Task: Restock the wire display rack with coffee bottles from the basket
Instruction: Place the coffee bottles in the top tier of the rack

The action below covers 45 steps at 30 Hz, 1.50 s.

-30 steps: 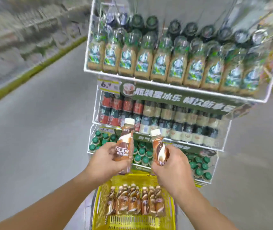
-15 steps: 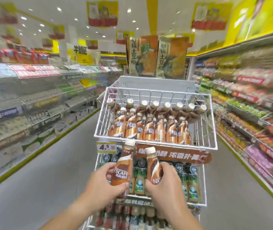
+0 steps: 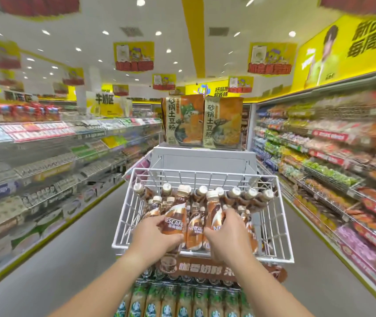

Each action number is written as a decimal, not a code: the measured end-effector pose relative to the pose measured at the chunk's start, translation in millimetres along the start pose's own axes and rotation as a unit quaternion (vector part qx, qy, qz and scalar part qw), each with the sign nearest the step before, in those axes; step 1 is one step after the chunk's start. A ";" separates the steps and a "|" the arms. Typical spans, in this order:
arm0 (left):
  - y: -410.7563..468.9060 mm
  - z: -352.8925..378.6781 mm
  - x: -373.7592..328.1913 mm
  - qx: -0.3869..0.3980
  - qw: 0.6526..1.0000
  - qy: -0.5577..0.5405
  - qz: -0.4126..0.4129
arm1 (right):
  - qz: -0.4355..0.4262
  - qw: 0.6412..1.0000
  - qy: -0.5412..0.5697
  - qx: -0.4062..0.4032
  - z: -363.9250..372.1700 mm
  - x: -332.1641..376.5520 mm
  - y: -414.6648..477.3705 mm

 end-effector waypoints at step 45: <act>69.4 104.7 70.4 0.143 0.899 0.405 0.092 | 0.027 0.989 0.022 0.142 103.0 -56.2 112.0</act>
Point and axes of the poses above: each hand's wrist, its own y-axis towards the middle knuckle, its own z-axis out of the palm, x = y × z, the point moved 9 cm from there along y, towards the middle knuckle, and after that the axes turned 14 degrees about z, right-handed, at the moved point
